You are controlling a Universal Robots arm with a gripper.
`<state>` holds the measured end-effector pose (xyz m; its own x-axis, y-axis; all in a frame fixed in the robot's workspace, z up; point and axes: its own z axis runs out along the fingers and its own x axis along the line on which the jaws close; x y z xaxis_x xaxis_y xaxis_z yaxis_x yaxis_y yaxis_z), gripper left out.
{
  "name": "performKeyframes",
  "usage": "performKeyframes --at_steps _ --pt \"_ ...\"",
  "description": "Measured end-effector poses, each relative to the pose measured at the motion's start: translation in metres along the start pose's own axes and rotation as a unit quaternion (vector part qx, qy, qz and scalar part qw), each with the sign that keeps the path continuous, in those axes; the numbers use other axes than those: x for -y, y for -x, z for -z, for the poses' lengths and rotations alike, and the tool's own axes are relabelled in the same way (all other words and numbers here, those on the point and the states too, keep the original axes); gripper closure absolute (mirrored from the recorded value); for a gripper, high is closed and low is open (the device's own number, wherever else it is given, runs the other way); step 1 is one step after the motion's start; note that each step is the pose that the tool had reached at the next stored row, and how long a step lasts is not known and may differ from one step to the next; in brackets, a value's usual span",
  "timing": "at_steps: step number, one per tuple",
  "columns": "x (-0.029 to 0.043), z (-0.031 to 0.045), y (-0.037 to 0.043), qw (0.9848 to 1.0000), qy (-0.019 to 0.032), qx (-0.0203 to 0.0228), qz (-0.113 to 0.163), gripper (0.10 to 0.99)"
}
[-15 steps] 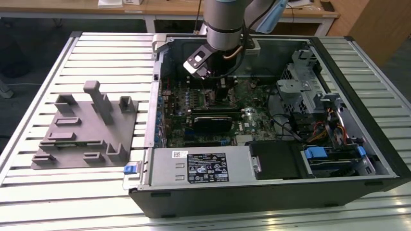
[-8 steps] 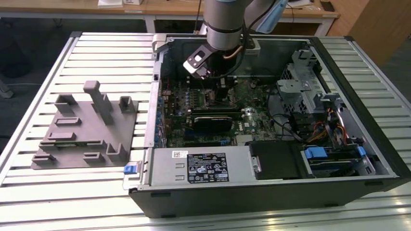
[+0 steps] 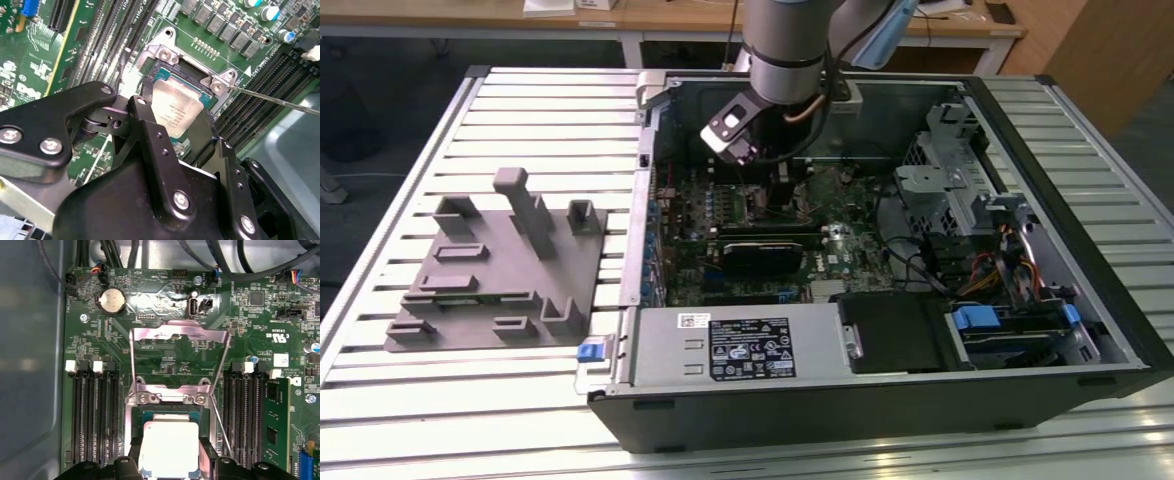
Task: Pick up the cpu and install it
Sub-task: 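Place the cpu into insertion slot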
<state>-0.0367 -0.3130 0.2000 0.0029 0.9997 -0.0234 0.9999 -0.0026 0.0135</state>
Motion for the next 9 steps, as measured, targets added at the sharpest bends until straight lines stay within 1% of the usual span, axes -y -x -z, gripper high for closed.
performKeyframes --at_steps 4,9 --pt "-0.0003 -0.0010 0.0009 1.0000 -0.0001 -0.0008 -0.002 0.557" --pt "-0.0008 -0.0033 0.0009 1.0000 -0.0001 -0.0039 -0.003 0.557"
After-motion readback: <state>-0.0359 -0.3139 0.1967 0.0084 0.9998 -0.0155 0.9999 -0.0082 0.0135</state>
